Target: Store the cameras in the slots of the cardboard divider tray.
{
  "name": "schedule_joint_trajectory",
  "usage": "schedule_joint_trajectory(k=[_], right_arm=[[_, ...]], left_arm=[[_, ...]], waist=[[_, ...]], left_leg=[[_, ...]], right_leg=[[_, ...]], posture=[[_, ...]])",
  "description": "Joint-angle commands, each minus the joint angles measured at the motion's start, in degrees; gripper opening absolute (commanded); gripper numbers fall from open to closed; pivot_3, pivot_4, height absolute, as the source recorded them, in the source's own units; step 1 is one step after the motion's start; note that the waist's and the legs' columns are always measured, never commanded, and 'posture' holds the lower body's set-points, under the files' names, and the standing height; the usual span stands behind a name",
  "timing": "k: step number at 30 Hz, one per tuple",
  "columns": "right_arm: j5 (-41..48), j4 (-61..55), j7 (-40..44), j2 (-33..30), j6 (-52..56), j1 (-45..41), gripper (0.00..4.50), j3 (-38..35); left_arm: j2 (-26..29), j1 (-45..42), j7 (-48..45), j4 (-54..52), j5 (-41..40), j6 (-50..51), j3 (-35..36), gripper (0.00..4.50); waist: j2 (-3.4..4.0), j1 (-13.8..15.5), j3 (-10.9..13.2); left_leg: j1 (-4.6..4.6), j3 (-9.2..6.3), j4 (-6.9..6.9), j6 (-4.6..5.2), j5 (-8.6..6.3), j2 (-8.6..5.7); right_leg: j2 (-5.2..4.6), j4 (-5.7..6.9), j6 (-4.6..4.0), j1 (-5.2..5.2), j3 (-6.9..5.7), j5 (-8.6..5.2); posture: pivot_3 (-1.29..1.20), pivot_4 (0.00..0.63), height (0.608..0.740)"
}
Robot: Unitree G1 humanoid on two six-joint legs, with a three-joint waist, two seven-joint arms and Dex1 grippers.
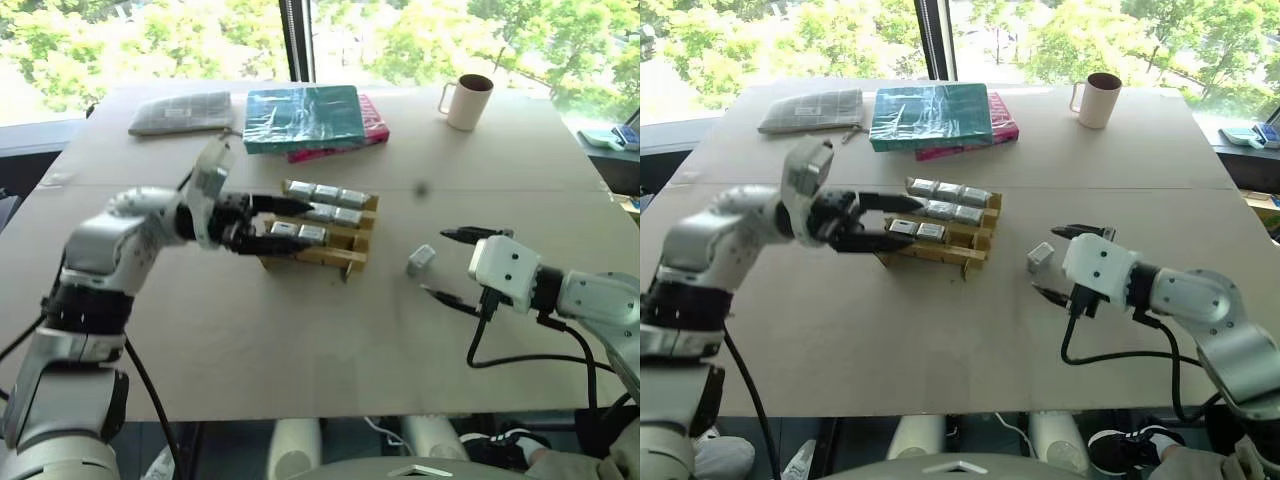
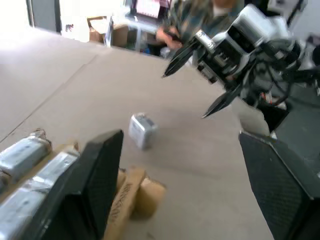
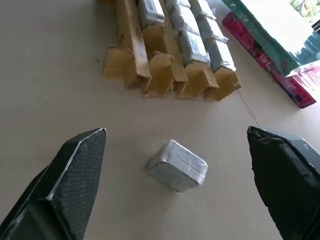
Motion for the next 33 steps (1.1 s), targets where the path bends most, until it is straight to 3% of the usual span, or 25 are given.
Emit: schedule_joint_trajectory(k=[1, 5, 9, 19, 23, 27, 29, 33], right_arm=[[-2.99, 6.21, 4.89, -0.9, -7.09, -3.86, 4.5, 2.45], [-6.33, 16.03, 11.32, -0.94, -16.03, -9.43, 4.5, 6.35], [-7.25, 23.71, 16.31, 1.34, -21.12, -15.34, 4.5, 9.24], [-10.49, 45.78, 22.8, 7.25, -35.14, -23.77, 4.5, 12.68], [-10.95, 52.57, 23.96, 9.66, -39.92, -26.26, 3.17, 12.7], [-10.04, 53.05, 25.19, 10.72, -40.48, -26.72, 1.04, 11.99], [-7.71, 49.24, 25.88, 10.63, -37.19, -25.78, 0.73, 10.86], [-2.44, 38.21, 24.72, 10.55, -24.4, -23.83, 0.73, 8.31]], left_arm=[[-1.08, 8.3, 3.95, -9.77, -2.78, -0.37, 7.12, 3.8], [-3.55, 20.94, 8.44, -17.77, -2.8, -1.33, 12.3, 3.8], [-5.17, 28.13, 13.02, -24.08, -3.49, -0.25, 15.4, 3.8], [-5.24, 32.49, 23.13, -34.76, -8.33, 3.87, 18.8, 3.8], [-4.91, 33.02, 26.66, -36.52, -9.22, 5.33, 19.51, 3.83], [-5.33, 34.17, 28.4, -37.01, -7.36, 4.69, 19.42, 3.83], [-5.95, 34.87, 28.89, -36.56, -6.27, 3.8, 19.3, 3.83], [-7.57, 36.7, 28.68, -35.39, -4.03, 1.76, 19.4, 3.83]], waist=[[-0.03, 0.52, 0.0], [0.0, 1.25, 0.0], [0.01, 1.25, 0.0], [0.03, 0.85, 0.01], [0.03, 0.8, 0.02], [0.02, 0.62, 0.0], [0.05, 0.64, 0.02], [0.05, 0.74, 0.02]], left_leg=[[-0.01, 0.03, 0.0, 0.0, 0.0, -0.01], [-0.03, 0.11, -0.01, -0.01, 0.0, 0.02], [0.03, 0.25, 0.0, -0.01, 0.0, 0.02], [0.3, 0.46, -0.11, -0.01, 0.0, 0.04], [0.8, 0.63, -0.29, -0.02, -0.01, 0.04], [0.9, 0.69, -0.31, -0.02, -0.01, 0.1], [0.9, 0.72, -0.31, -0.02, -0.01, 0.13], [0.92, 0.79, -0.44, -0.03, -0.01, 0.13]], right_leg=[[0.0, 0.01, 0.0, 0.0, -0.01, 0.0], [-0.02, -0.01, -0.03, 0.02, -0.05, -0.02], [-0.05, -0.02, -0.02, 0.03, -0.05, 0.0], [-0.01, 0.0, -0.26, 0.15, 0.04, 0.13], [-0.01, -0.04, -0.28, 0.53, 0.18, 0.12], [0.02, -0.03, -0.28, 0.53, 0.28, 0.12], [0.02, -0.03, -0.28, 0.53, 0.31, 0.12], [-0.02, -0.04, -0.29, 0.49, 0.45, 0.13]], posture=[[0.0, 0.15, 0.74], [0.0, 0.15, 0.74], [0.0, 0.15, 0.74], [0.0, 0.15, 0.74], [0.0, 0.15, 0.74], [0.0, 0.15, 0.74], [0.0, 0.15, 0.74], [0.0, 0.15, 0.74]])
